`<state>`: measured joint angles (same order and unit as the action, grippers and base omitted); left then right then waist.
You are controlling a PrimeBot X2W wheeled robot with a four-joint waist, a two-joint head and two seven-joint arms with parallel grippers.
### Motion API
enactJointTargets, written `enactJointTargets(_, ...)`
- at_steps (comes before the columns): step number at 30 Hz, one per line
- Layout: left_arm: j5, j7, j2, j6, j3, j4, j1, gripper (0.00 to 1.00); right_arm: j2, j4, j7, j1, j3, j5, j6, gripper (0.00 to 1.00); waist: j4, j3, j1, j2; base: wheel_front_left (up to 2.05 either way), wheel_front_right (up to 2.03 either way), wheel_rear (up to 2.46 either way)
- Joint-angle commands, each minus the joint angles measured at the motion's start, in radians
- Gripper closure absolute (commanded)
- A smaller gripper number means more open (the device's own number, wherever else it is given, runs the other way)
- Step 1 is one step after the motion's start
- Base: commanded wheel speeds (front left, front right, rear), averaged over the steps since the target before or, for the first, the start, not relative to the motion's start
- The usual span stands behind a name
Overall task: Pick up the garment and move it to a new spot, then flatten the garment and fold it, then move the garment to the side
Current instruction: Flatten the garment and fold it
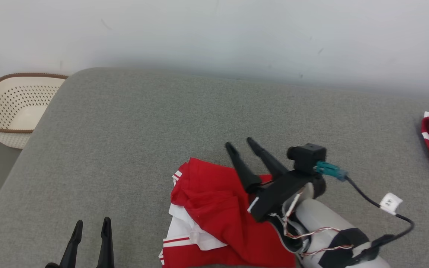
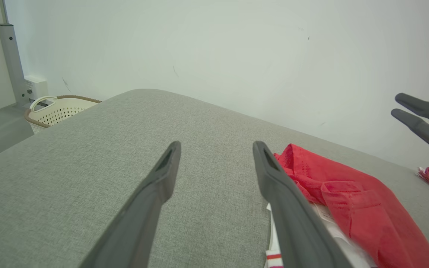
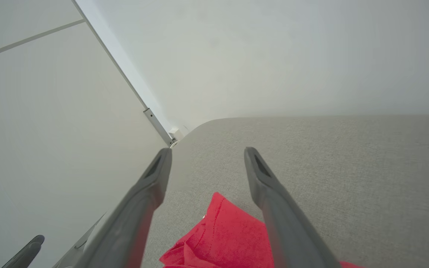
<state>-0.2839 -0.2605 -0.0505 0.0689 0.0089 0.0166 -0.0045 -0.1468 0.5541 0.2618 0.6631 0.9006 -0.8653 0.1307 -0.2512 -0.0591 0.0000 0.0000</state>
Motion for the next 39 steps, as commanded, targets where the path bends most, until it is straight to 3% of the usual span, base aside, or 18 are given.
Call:
enactJointTargets(1,-0.001,-0.004,-0.001,0.0,0.004,-0.004,0.012,0.0,-0.009,-0.008,0.004,-0.015,-0.013,0.009,0.0,0.0,0.007,0.0,0.0,0.0,0.0,0.0,0.0)
enactJointTargets(9,0.0,-0.004,0.0,0.005,0.019,-0.008,0.015,0.0,-0.085,-0.009,0.004,-0.118,-0.136,0.156,0.0,0.0,0.023,-0.005,0.0,0.0,0.0,0.0,0.0)
enactJointTargets(10,0.0,-0.004,0.0,0.005,0.019,-0.008,0.015,0.0,-0.085,-0.005,0.004,-0.129,-0.139,0.175,0.0,0.12,0.024,-0.006,0.0,0.0,0.0,0.0,0.0)
enactJointTargets(12,0.0,-0.004,-0.001,0.004,0.02,-0.007,0.015,0.0,-0.08,0.0,0.004,-0.145,-0.148,0.197,0.0,0.77,0.026,-0.007,0.0,0.0,0.0,0.0,0.0)
enactJointTargets(13,0.0,-0.004,0.0,0.004,0.021,-0.007,0.014,0.0,-0.077,0.004,0.004,-0.151,-0.147,0.212,0.0,1.0,0.027,-0.008,0.0,0.0,0.0,0.0,0.0)
enactJointTargets(27,0.008,-0.004,-0.001,0.017,0.019,-0.006,-0.017,0.0,-0.006,0.131,0.004,-0.15,-0.139,0.323,0.0,1.0,0.01,-0.043,0.0,0.0,0.0,0.0,0.0)
enactJointTargets(39,-0.01,-0.004,0.0,0.013,0.013,0.001,-0.029,0.0,0.035,0.182,0.004,-0.134,-0.087,0.327,0.0,1.0,-0.016,-0.065,0.0,0.0,0.0,0.0,0.0)
